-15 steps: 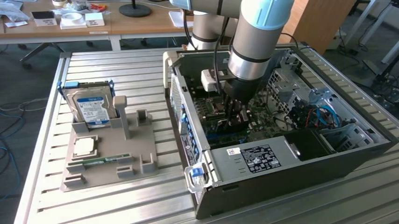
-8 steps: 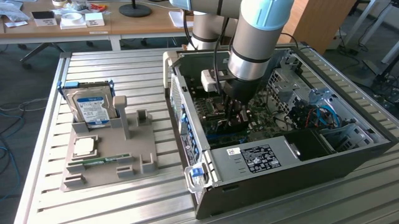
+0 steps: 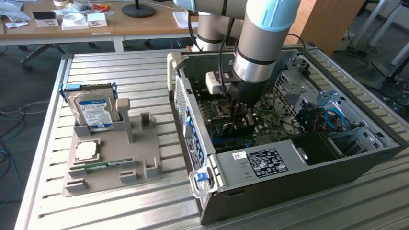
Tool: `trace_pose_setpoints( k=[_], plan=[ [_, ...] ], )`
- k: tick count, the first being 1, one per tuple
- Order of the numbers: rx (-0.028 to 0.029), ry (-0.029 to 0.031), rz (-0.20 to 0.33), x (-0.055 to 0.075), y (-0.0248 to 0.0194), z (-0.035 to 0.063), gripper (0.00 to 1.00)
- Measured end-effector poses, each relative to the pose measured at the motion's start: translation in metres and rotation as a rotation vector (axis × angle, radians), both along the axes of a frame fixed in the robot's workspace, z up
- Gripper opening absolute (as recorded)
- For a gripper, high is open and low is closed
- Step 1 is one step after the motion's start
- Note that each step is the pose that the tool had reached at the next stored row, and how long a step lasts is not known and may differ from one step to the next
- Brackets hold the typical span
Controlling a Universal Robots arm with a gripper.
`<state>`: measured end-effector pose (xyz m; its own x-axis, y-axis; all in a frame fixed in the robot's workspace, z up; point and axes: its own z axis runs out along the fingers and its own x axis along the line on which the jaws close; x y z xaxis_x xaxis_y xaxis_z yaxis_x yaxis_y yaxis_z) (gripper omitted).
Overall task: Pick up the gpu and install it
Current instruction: 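Insert the gpu into the slot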
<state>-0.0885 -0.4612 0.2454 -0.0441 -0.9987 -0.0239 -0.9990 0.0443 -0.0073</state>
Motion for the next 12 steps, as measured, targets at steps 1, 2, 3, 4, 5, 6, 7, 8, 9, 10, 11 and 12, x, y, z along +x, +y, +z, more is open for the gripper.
trace_pose_setpoints(
  k=[1,2,3,4,5,6,7,8,9,10,11,12],
  plan=[
    [-0.0001,0.0001,0.000,-0.0001,0.0000,0.0000,0.27],
    [-0.0003,0.0001,0.000,-0.0002,-0.0001,-0.0002,0.27],
    [-0.0005,0.0002,0.000,-0.0004,-0.0001,-0.0006,0.27],
    [-0.0007,0.0003,0.000,-0.0004,-0.0001,-0.0009,0.27],
    [-0.0008,0.0003,0.000,-0.0004,-0.0001,-0.0009,0.27],
    [-0.0007,0.0003,0.000,-0.0004,-0.0001,-0.0010,0.27],
    [-0.0004,0.0001,0.000,-0.0004,0.0000,-0.0012,0.27],
    [-0.0004,0.0001,0.000,-0.0005,0.0000,-0.0013,0.27],
    [-0.0004,0.0001,0.000,-0.0006,0.0000,-0.0015,0.27],
    [-0.0003,0.0001,0.000,-0.0006,0.0000,-0.0016,0.27],
    [-0.0003,0.0001,0.000,-0.0006,0.0000,-0.0017,0.27],
    [-0.0003,0.0001,0.000,-0.0006,0.0000,-0.0018,0.27]
  ],
)
